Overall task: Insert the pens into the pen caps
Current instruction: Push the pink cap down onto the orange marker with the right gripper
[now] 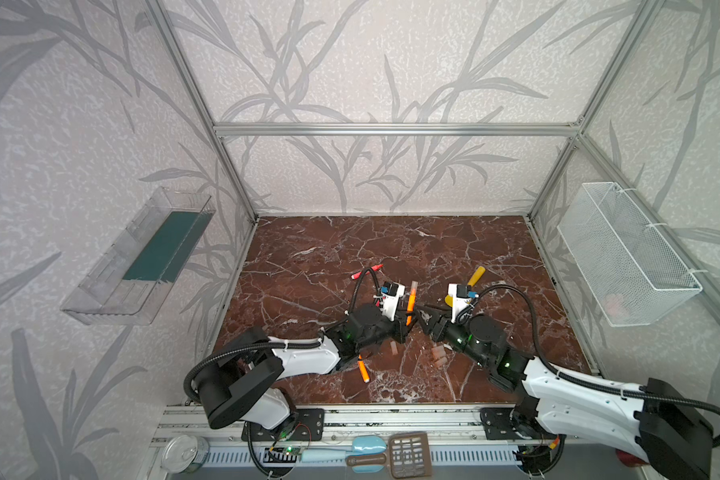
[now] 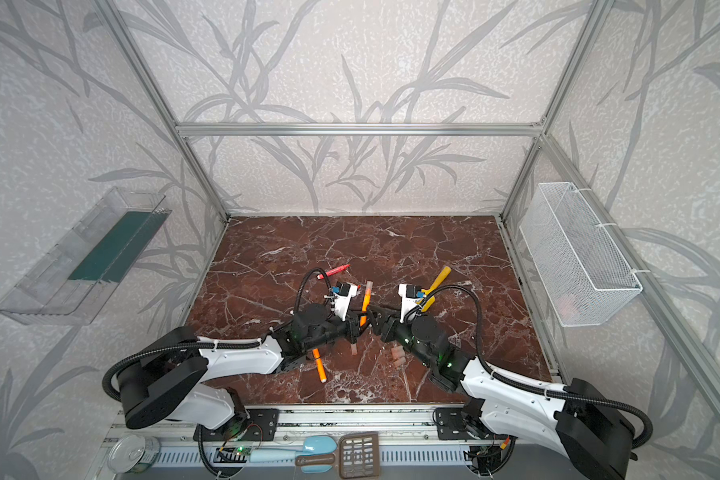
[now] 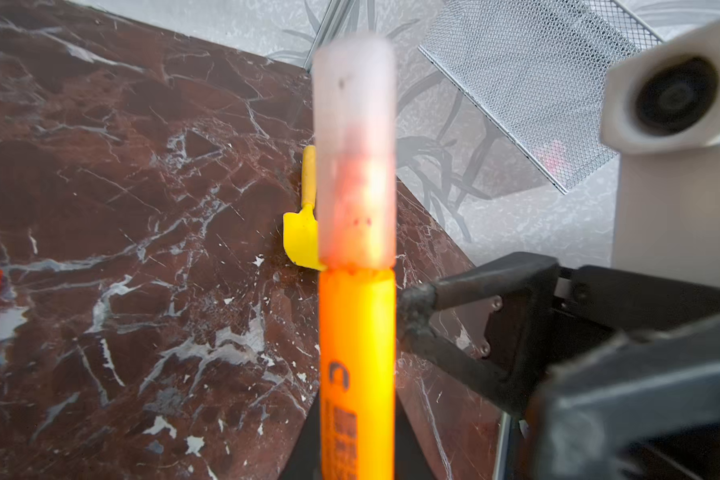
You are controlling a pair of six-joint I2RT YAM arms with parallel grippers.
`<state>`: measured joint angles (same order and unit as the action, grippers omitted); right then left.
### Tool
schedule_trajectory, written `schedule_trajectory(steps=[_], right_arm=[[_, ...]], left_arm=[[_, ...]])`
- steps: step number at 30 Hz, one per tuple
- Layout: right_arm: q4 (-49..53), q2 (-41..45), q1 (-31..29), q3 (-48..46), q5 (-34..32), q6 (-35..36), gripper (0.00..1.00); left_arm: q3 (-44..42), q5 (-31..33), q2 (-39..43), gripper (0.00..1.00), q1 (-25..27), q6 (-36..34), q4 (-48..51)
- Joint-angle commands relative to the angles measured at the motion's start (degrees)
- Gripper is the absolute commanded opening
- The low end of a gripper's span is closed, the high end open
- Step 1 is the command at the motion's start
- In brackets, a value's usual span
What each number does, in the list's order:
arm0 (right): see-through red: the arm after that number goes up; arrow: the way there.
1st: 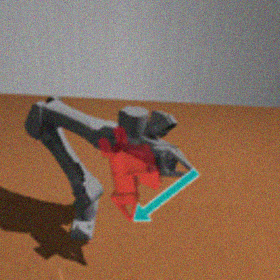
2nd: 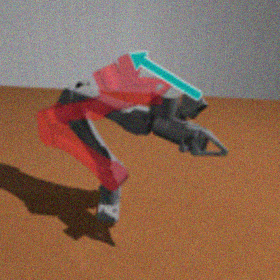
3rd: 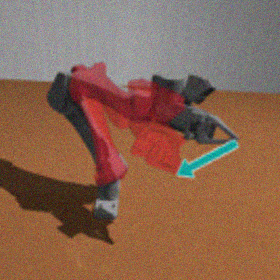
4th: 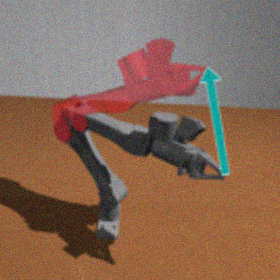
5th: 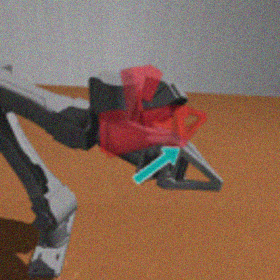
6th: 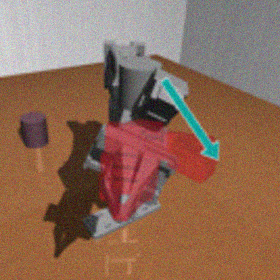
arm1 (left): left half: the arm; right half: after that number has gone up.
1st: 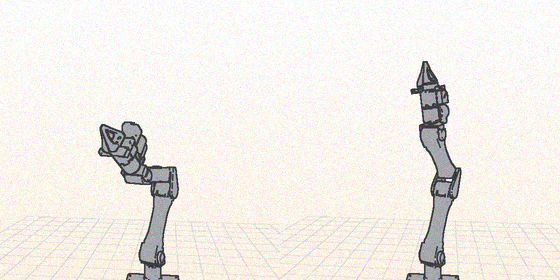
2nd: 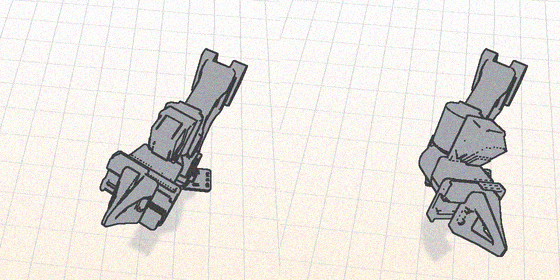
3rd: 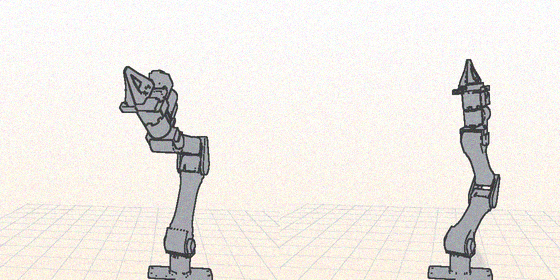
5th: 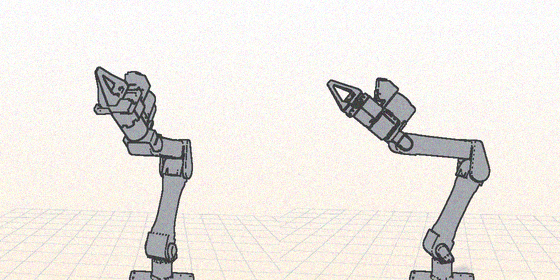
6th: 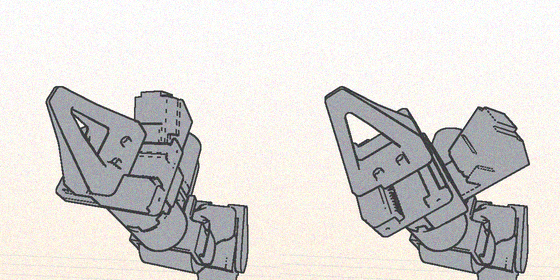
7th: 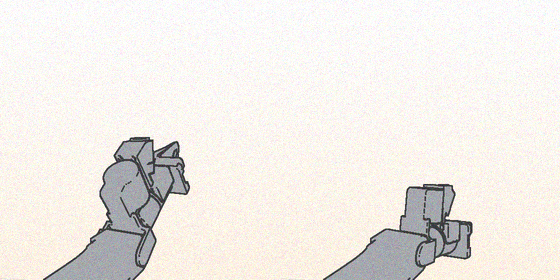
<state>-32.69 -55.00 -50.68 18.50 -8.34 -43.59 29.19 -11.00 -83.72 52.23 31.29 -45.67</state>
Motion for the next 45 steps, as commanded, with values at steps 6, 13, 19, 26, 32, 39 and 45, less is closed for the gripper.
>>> schedule_trajectory(steps=[6, 13, 19, 26, 32, 39, 45], right_arm=[[5.76, 7.11, 0.29, 1.01, -3.47, 3.77, 0.86], [9.84, 6.84, 0.84, 3.66, -4.04, 4.89, 0.86], [9.84, 3.84, 2.43, 4.66, -3.12, 4.24, 0.70], [9.80, 1.57, 4.88, 4.96, -0.60, 2.31, 0.57], [9.49, -0.91, 5.06, 6.07, 1.12, 2.00, 0.43], [8.90, -3.12, 5.10, 6.46, 2.83, 0.66, 0.18], [8.89, -3.97, 5.13, 6.72, 4.97, -0.30, 0.18]], left_arm=[[-2.03, 2.33, 0.20, 0.00, 3.17, -6.62, -0.71], [-1.82, 1.69, -2.85, 0.00, 5.75, -9.26, -2.49], [-1.01, 1.92, -5.16, 0.00, 6.82, -10.02, -2.85], [-0.59, 1.95, -6.57, 0.00, 7.27, -10.50, -3.59], [0.13, 1.91, -7.80, 0.00, 7.35, -10.46, -3.55], [-0.39, 2.40, -6.60, 0.00, 7.36, -10.97, -3.68], [1.68, 3.40, -5.11, 0.00, 7.23, -12.03, 0.18]])
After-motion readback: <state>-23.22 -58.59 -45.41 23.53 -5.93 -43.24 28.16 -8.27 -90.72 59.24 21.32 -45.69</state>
